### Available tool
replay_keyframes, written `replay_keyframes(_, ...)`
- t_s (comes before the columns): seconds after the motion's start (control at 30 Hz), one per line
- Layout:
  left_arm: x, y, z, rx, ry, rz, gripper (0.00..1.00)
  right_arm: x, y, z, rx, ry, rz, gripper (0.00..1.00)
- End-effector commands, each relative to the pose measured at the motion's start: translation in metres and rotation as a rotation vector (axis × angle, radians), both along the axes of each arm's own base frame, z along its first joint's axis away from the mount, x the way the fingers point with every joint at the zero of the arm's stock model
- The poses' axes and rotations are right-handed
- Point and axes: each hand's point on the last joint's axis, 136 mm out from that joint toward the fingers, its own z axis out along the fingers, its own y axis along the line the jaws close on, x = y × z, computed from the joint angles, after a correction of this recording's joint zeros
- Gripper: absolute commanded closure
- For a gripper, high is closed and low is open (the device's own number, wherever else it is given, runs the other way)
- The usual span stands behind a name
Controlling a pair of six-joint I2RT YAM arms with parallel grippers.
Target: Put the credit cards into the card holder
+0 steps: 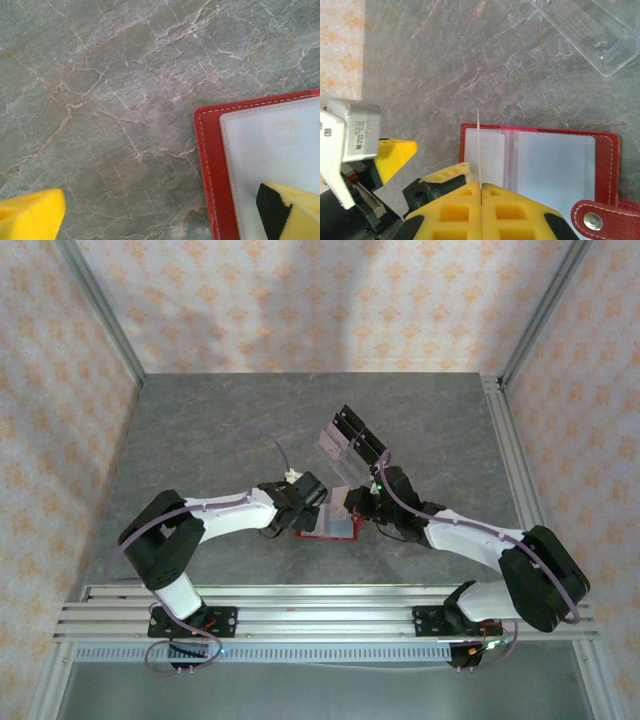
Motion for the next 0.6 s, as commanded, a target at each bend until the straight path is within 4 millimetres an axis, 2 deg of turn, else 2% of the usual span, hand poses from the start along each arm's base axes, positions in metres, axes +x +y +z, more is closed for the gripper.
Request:
replay_keyframes(0.0,0.004,0.009,0.007,0.071,-0.032,0.022,0.00,0.002,0.004,-0.003,0.024,-0.012,0.004,1.00)
replay_keyframes(0.23,-0.003,0.018,-0.001,0.098,-0.016,0.049,0.00,0.000,0.009,-0.016,0.044,0.006,0.024,1.00)
replay_keyframes(0.57,-0.007,0.017,-0.006,0.098,-0.005,0.054,0.00,-0.003,0.015,-0.027,0.099,0.016,0.039,1.00)
